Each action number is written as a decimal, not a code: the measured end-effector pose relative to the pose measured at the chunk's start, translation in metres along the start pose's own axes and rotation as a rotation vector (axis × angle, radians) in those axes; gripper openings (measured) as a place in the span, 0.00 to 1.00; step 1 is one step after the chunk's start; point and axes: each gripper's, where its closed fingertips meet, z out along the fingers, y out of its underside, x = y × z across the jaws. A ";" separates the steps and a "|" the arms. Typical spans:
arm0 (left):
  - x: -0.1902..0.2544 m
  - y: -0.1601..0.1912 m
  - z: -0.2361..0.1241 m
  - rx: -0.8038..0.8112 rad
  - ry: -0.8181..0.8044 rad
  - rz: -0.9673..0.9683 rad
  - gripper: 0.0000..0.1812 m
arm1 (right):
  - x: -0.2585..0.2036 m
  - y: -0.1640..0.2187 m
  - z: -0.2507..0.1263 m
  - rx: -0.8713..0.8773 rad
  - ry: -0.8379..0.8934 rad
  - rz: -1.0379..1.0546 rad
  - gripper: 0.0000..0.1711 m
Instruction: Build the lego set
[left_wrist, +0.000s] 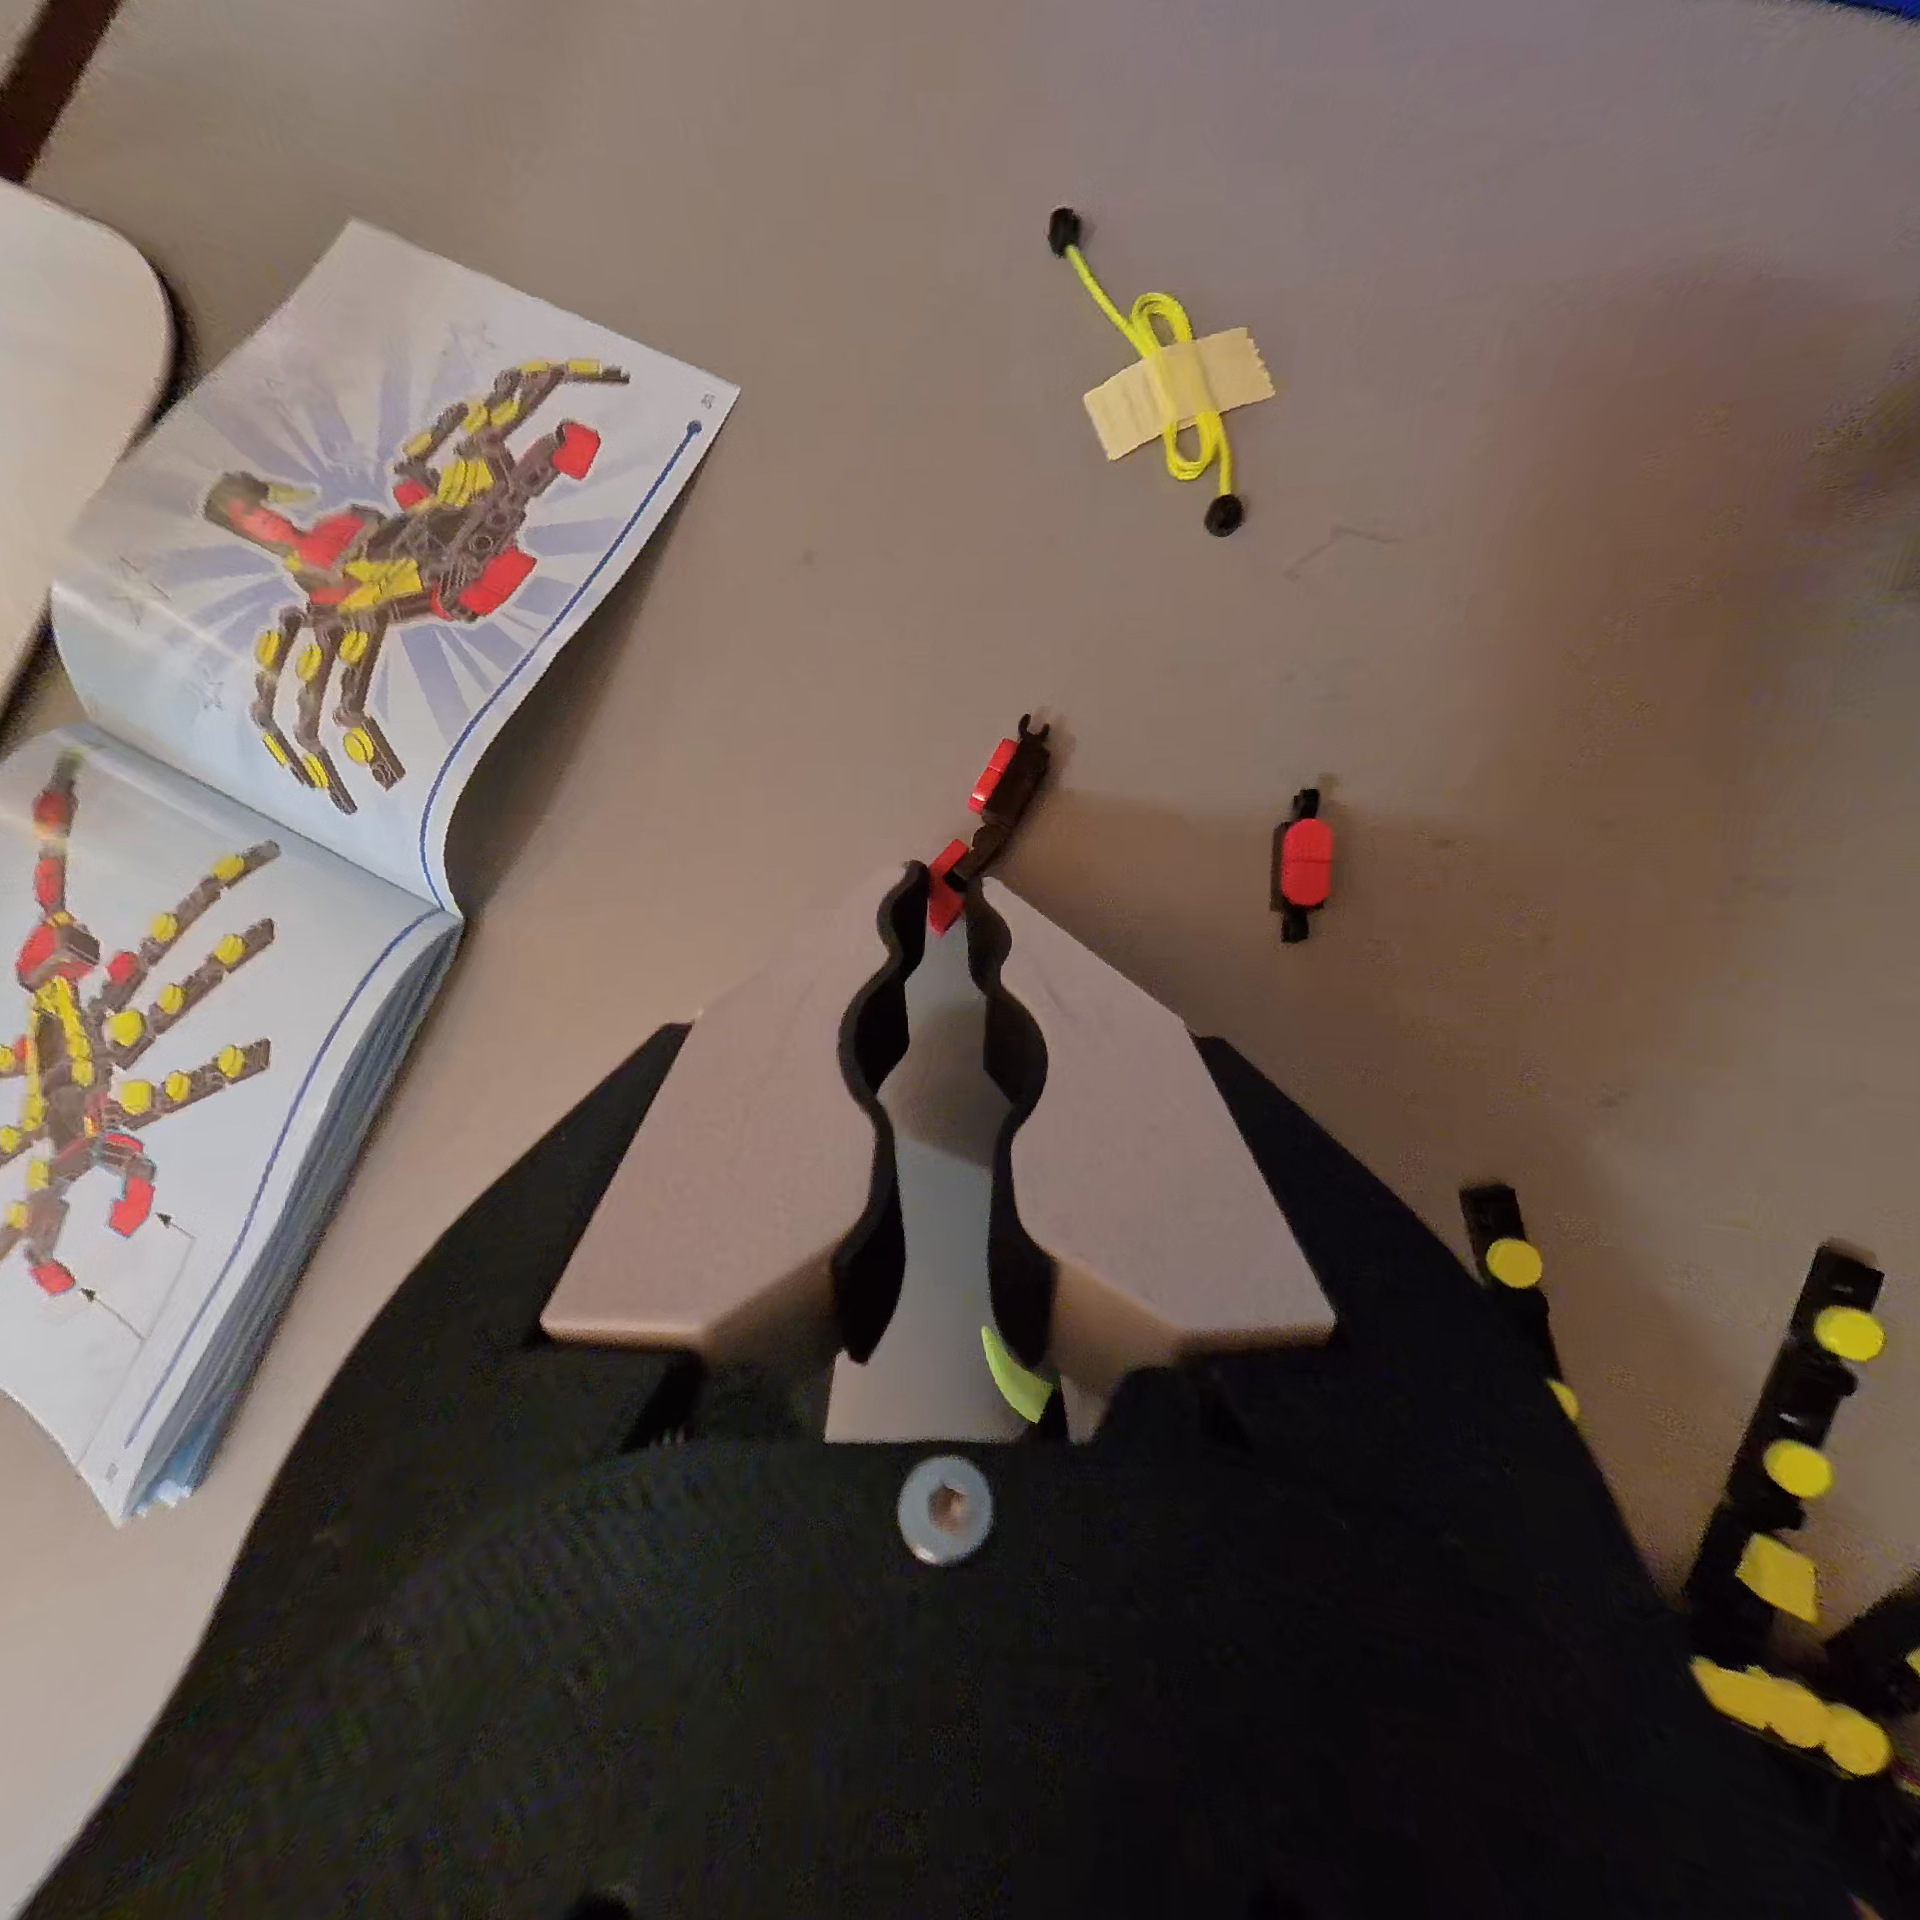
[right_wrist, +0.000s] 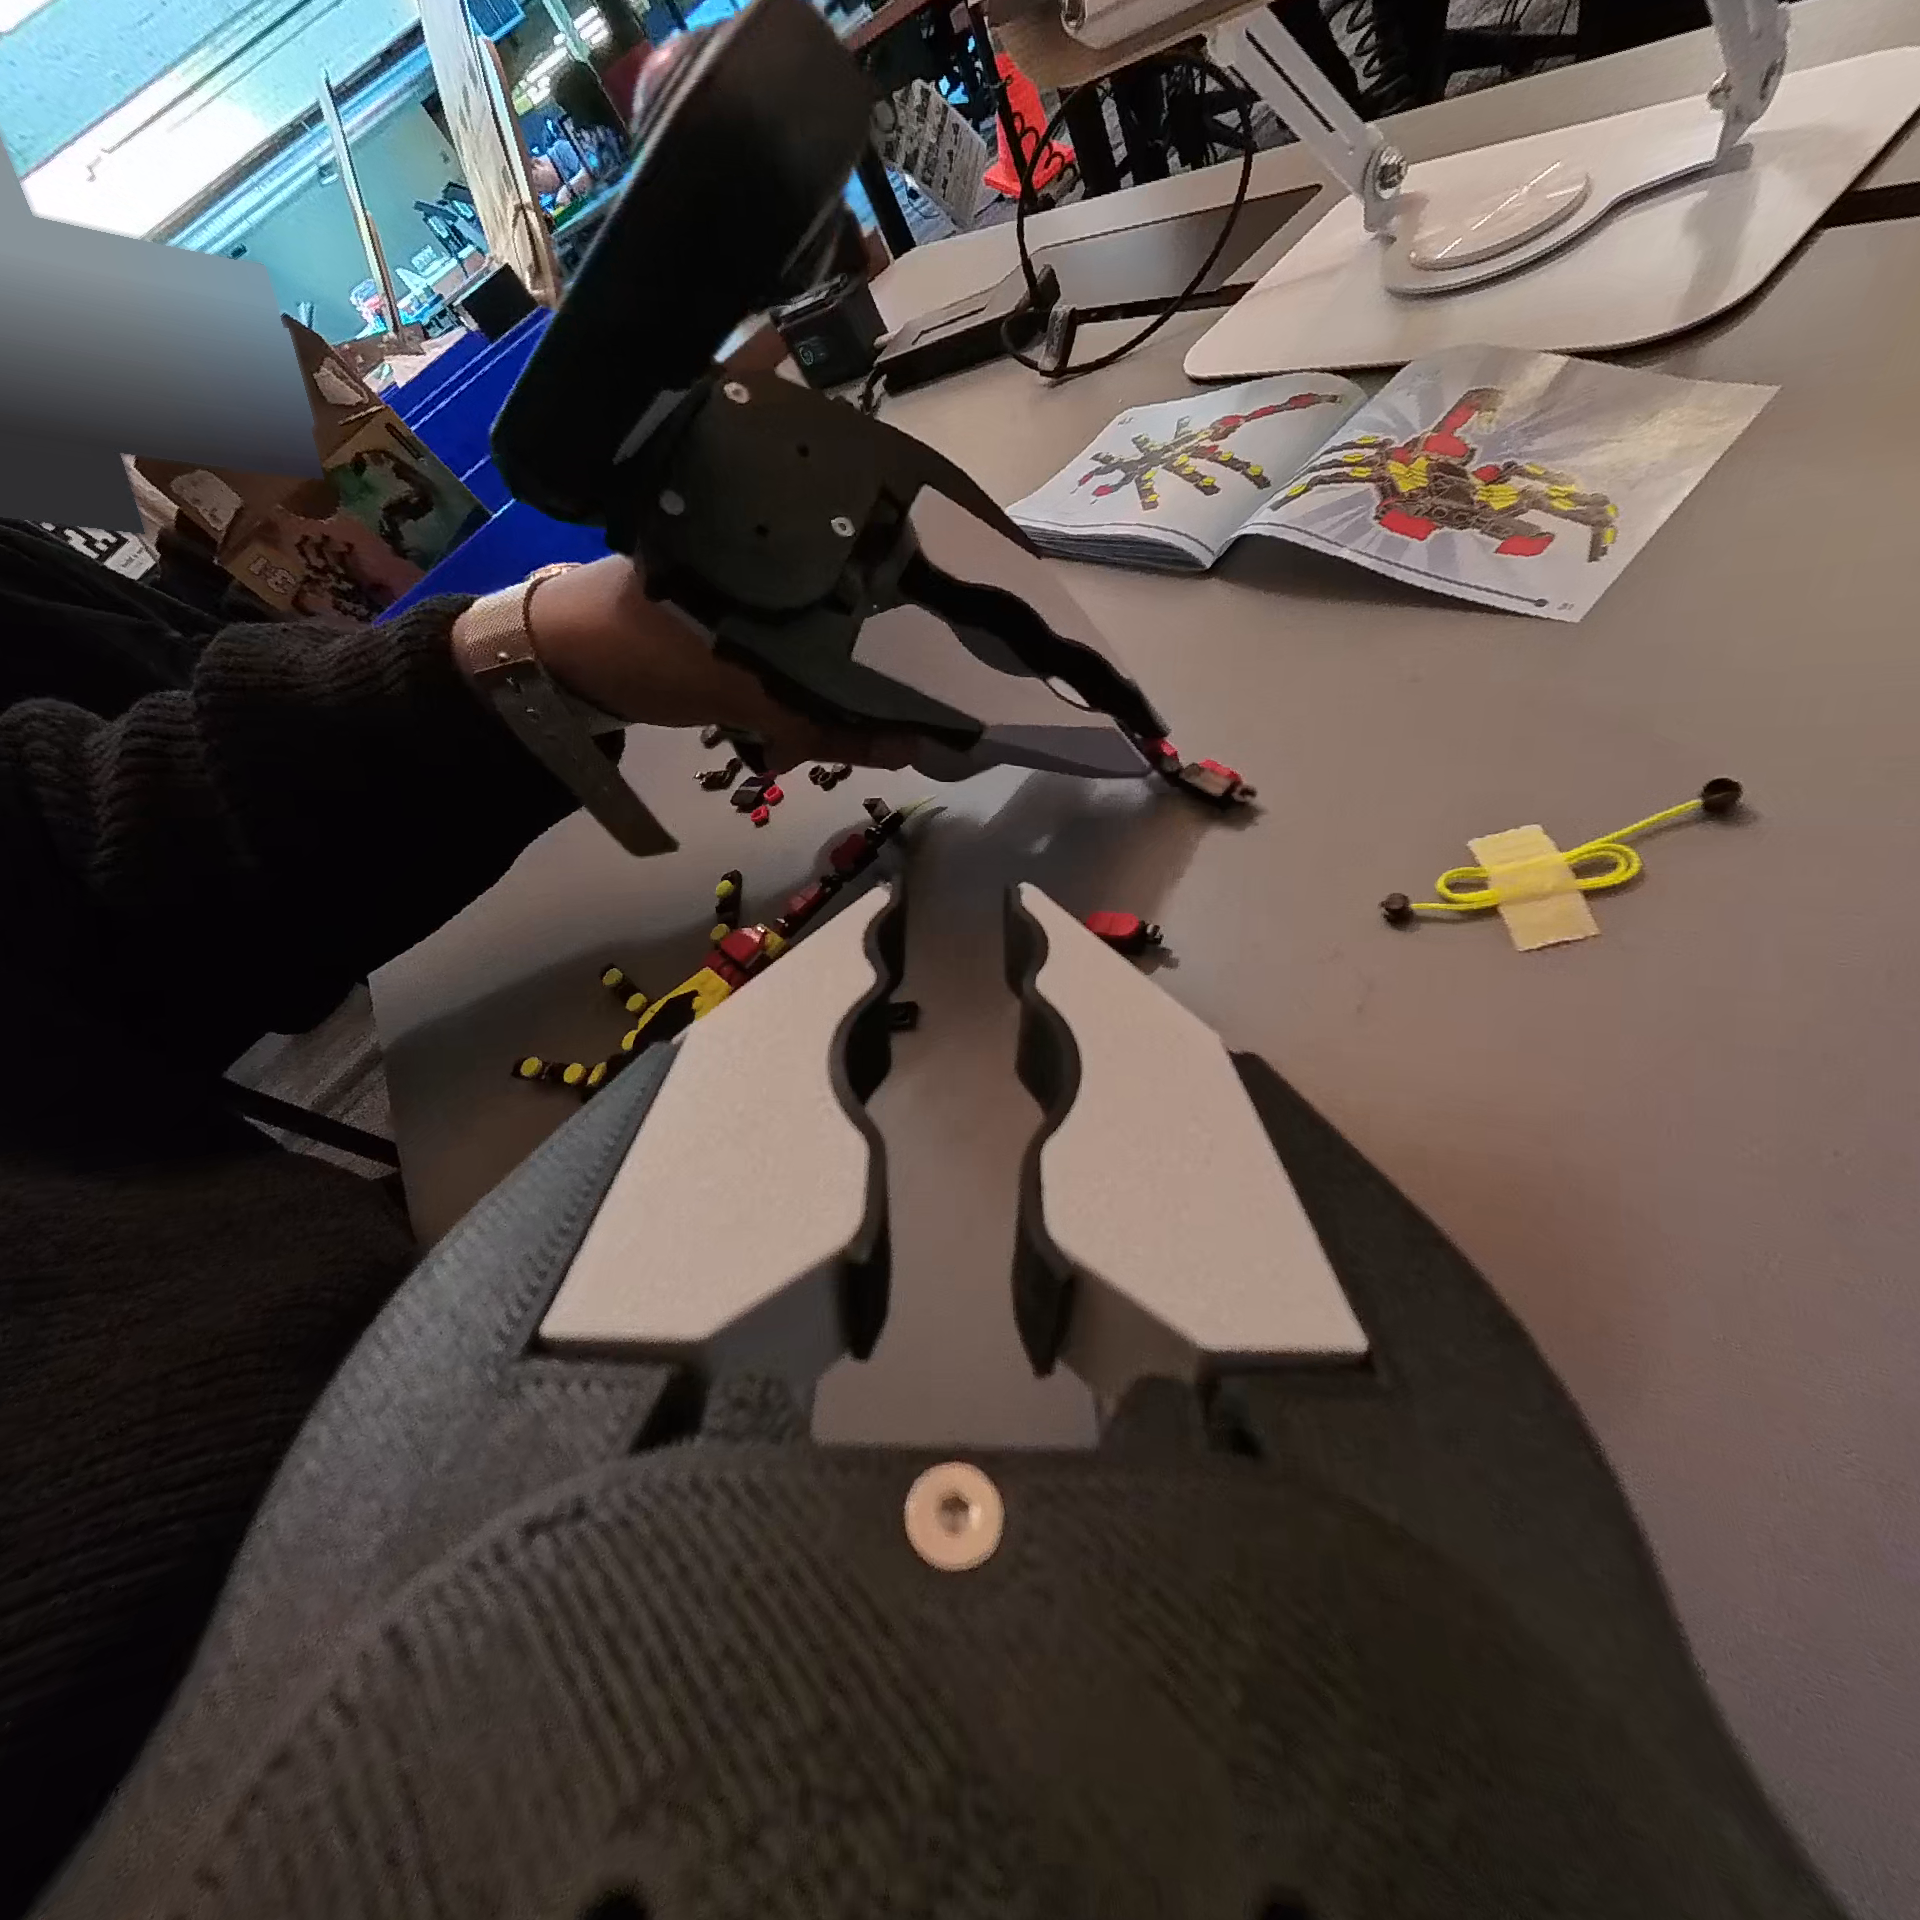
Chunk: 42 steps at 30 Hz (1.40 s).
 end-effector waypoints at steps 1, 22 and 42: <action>0.001 -0.001 -0.002 0.016 -0.015 0.034 0.03 | 0.000 0.000 0.000 0.000 0.002 -0.001 0.10; 0.023 -0.005 -0.017 0.092 0.065 0.011 0.09 | -0.002 -0.001 0.000 0.001 0.003 -0.013 0.10; 0.026 -0.009 -0.004 -0.032 0.255 -0.009 0.00 | 0.000 -0.003 -0.002 0.015 -0.003 0.005 0.10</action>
